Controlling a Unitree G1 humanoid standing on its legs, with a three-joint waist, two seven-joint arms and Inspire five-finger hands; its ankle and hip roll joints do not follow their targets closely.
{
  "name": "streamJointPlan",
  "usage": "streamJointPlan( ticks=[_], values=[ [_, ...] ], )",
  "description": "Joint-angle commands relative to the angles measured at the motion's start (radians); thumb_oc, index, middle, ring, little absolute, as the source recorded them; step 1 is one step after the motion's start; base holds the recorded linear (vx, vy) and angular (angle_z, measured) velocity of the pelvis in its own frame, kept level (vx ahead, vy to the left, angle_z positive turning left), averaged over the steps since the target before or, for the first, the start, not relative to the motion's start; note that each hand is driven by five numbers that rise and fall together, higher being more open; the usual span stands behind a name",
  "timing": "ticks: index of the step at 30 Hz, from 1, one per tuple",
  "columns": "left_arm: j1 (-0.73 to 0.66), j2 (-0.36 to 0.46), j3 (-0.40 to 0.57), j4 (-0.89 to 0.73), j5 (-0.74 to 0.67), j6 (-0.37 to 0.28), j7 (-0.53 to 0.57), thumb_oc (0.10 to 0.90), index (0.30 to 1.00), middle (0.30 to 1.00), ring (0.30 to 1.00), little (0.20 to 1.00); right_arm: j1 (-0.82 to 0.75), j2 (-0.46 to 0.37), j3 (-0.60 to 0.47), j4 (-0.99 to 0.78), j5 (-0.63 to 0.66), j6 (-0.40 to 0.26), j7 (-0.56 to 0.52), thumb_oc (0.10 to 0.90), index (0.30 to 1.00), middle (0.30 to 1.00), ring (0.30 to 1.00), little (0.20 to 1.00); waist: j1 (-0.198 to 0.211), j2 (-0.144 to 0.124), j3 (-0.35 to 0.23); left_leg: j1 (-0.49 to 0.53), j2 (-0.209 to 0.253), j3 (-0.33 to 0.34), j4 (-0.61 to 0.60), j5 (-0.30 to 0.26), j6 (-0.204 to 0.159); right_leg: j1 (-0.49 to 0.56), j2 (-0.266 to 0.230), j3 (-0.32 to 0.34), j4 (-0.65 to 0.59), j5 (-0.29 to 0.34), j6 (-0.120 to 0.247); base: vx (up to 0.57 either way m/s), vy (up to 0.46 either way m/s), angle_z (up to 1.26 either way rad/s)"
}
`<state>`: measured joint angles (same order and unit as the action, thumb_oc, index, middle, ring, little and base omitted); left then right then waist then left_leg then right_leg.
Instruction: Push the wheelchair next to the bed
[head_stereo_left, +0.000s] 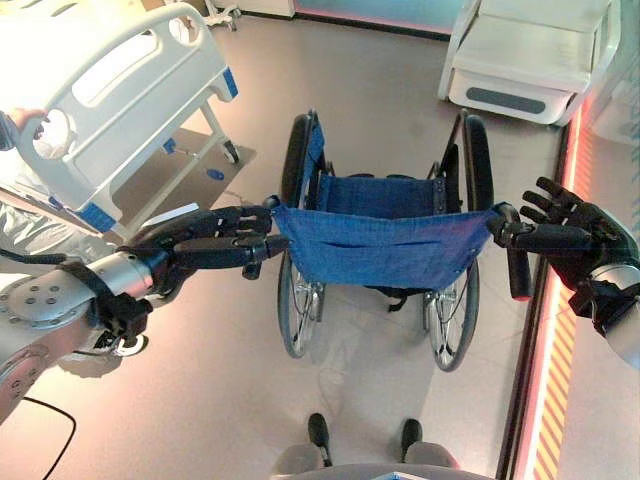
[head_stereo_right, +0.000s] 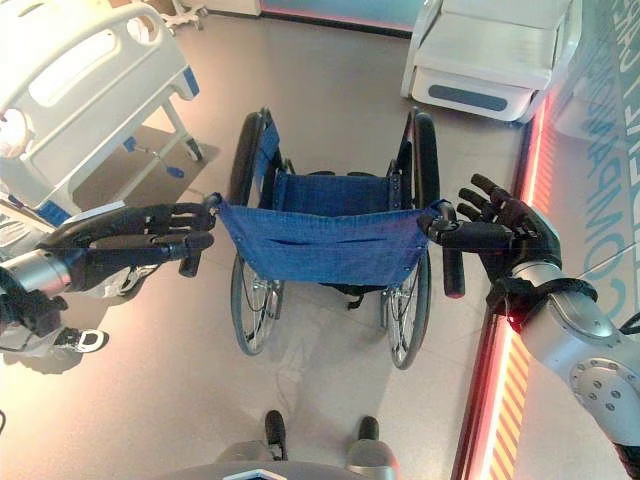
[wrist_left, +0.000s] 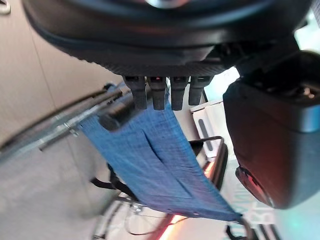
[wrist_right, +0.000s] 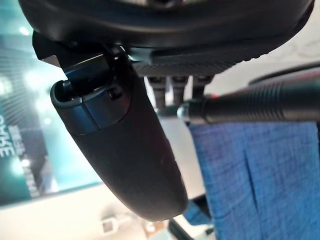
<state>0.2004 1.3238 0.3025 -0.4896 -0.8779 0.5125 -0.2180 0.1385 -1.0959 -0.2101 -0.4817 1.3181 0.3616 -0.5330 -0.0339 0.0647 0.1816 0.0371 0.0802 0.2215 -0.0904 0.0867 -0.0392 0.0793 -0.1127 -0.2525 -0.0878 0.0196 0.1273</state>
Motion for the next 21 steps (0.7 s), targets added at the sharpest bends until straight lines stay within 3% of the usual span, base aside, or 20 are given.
streamJointPlan(
  ticks=[1, 9, 14, 21],
  values=[
    [0.034, 0.123, 0.163, 0.043, 0.035, -0.103, -0.016, 0.8, 0.9, 0.9, 0.9, 0.9, -0.02, -0.097, -0.1, -0.068, 0.044, -0.14, 0.006, 0.8, 0.9, 0.9, 0.9, 0.9, 0.005, -0.029, -0.07, 0.011, -0.021, 0.006, 0.003, -0.056, -0.037, -0.029, -0.025, 0.028, 0.0, 0.027, 0.043, 0.0, 0.0, 0.0],
    [0.086, 0.139, 0.209, 0.061, -0.001, -0.125, -0.006, 0.8, 0.9, 0.9, 0.9, 0.9, 0.002, -0.114, -0.113, -0.059, 0.038, -0.158, 0.034, 0.8, 0.9, 0.9, 0.9, 0.9, 0.002, -0.029, -0.069, 0.013, -0.022, 0.001, 0.003, -0.057, -0.037, -0.029, -0.026, 0.029, 0.0, 0.026, 0.044, 0.0, 0.0, 0.0],
    [0.057, 0.122, 0.203, 0.086, -0.067, -0.167, 0.106, 0.8, 0.9, 0.9, 0.9, 0.9, -0.015, -0.101, -0.097, -0.045, 0.015, -0.171, 0.046, 0.8, 0.9, 0.9, 0.9, 0.9, 0.001, -0.032, -0.072, 0.011, -0.025, -0.005, 0.003, -0.062, -0.036, -0.031, -0.026, 0.029, 0.0, 0.024, 0.044, 0.0, 0.0, 0.0],
    [-0.047, 0.06, 0.159, 0.12, -0.14, -0.164, 0.284, 0.8, 0.9, 0.9, 0.9, 0.9, -0.054, -0.058, -0.071, -0.02, -0.023, -0.151, 0.047, 0.8, 0.9, 0.9, 0.9, 0.9, 0.001, -0.034, -0.074, 0.007, -0.027, -0.009, 0.003, -0.064, -0.035, -0.03, -0.024, 0.027, 0.0, 0.019, 0.039, 0.0, 0.0, 0.0]
  ],
)
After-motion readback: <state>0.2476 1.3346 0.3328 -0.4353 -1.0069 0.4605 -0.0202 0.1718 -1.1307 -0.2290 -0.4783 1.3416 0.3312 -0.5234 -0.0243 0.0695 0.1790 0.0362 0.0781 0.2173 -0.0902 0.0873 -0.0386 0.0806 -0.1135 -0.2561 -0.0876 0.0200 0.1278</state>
